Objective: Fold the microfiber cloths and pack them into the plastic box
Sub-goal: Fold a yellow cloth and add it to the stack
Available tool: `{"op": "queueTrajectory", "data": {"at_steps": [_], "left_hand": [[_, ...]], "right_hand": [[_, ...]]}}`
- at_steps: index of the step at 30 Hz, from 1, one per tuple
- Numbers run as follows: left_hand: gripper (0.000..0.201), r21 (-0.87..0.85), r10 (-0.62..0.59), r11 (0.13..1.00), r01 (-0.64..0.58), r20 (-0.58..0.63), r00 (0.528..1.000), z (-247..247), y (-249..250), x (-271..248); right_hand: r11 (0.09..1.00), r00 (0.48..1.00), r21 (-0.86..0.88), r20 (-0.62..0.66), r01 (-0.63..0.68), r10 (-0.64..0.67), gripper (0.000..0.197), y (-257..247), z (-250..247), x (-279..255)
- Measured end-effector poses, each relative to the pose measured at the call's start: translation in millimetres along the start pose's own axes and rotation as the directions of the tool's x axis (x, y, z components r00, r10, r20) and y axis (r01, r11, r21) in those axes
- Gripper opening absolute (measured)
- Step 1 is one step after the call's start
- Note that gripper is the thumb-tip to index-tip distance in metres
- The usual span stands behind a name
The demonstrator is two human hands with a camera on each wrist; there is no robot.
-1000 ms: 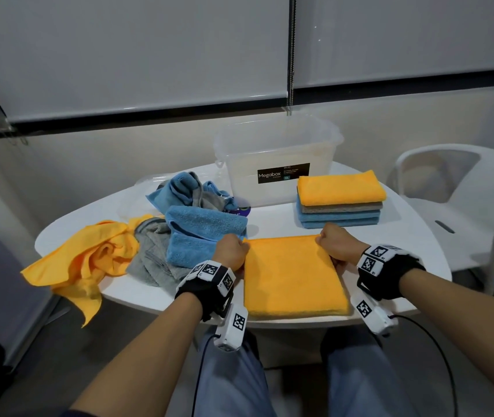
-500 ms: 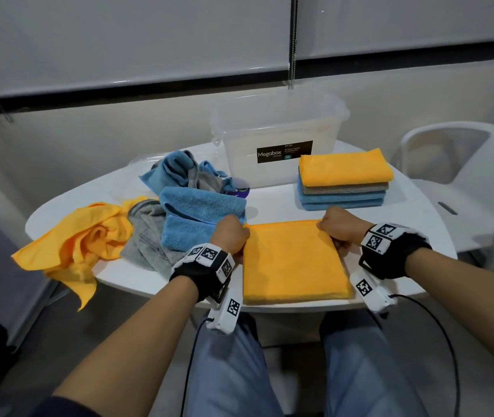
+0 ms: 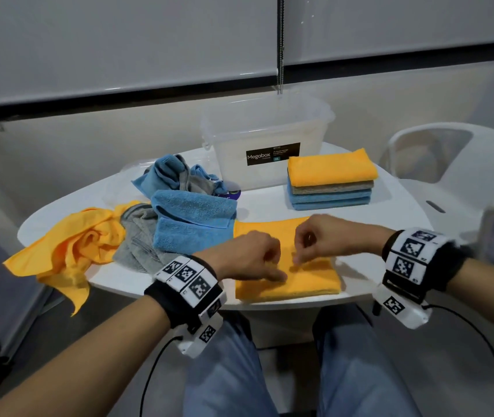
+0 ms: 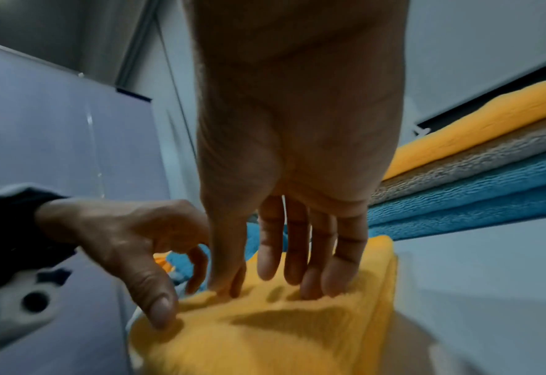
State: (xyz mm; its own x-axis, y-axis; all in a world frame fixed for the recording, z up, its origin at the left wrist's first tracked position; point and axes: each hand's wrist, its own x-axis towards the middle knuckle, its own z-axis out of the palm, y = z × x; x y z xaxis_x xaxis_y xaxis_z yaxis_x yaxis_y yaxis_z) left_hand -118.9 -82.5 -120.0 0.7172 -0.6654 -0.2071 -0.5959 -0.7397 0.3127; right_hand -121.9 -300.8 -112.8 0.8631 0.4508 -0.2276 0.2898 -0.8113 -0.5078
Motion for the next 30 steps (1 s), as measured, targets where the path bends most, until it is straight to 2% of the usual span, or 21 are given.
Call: {"op": "queueTrajectory", "data": {"at_steps": [2,5,7,8,10,11,12,15,18,21,23,24,25,27,30], "left_hand": [[0.057,0.093,-0.019,0.996,0.008,0.115,0.993,9,0,-4],[0.073,0.182,-0.012,0.983,-0.018,0.161,0.987,20,-2,-9],[0.074,0.243,0.007,0.969,-0.041,0.139,0.990,27,0,-9],[0.069,0.261,0.014,0.964,-0.047,0.124,0.992,28,0,-8],[0.054,0.237,0.012,0.971,-0.035,0.098,0.995,27,1,-4],[0.046,0.209,0.010,0.978,-0.028,0.087,0.996,24,1,-3],[0.041,0.189,0.006,0.982,-0.021,0.079,0.997,22,0,-1],[0.040,0.196,0.011,0.980,-0.022,0.057,0.998,21,3,6],[0.033,0.184,0.069,0.980,-0.070,0.008,0.998,27,16,17],[0.016,0.074,0.092,0.993,-0.088,-0.056,0.994,25,28,29],[0.009,-0.012,0.061,0.998,-0.062,-0.082,0.995,17,29,36],[0.009,-0.060,0.046,0.997,-0.051,-0.089,0.995,11,28,38],[0.011,-0.106,0.030,0.994,-0.040,-0.096,0.995,3,25,40],[0.014,-0.170,0.001,0.985,-0.022,-0.127,0.992,-17,18,41],[0.012,-0.261,-0.038,0.965,-0.017,-0.206,0.978,-54,5,39]], "right_hand": [[0.993,0.993,-0.115,0.120,-0.004,0.017,0.042,-6,12,-8],[0.959,0.981,-0.285,0.184,-0.011,0.066,0.070,-8,29,-15],[0.918,0.984,-0.396,0.169,0.023,0.048,0.066,-8,38,-16],[0.904,0.988,-0.426,0.152,0.042,0.025,0.055,-8,40,-15],[0.913,0.993,-0.405,0.114,0.050,-0.003,0.024,-7,38,-14],[0.923,0.995,-0.385,0.103,0.029,0.012,0.014,-6,34,-13],[0.929,0.994,-0.371,0.100,0.003,0.036,0.012,-4,29,-13],[0.935,0.990,-0.351,0.101,-0.058,0.099,0.026,4,9,-15],[0.931,0.977,-0.344,0.126,-0.120,0.172,0.023,14,-8,-21],[0.947,0.975,-0.287,0.126,-0.141,0.183,0.022,21,-16,-31],[0.958,0.975,-0.247,0.130,-0.143,0.179,0.037,24,-13,-39],[0.959,0.978,-0.243,0.110,-0.148,0.179,0.043,26,-10,-41],[0.959,0.983,-0.241,0.071,-0.147,0.168,0.040,28,-8,-43],[0.973,0.994,-0.203,-0.051,-0.108,0.100,0.023,32,-12,-40],[0.996,0.977,-0.070,-0.207,-0.060,0.045,0.015,36,-44,-31]]}}
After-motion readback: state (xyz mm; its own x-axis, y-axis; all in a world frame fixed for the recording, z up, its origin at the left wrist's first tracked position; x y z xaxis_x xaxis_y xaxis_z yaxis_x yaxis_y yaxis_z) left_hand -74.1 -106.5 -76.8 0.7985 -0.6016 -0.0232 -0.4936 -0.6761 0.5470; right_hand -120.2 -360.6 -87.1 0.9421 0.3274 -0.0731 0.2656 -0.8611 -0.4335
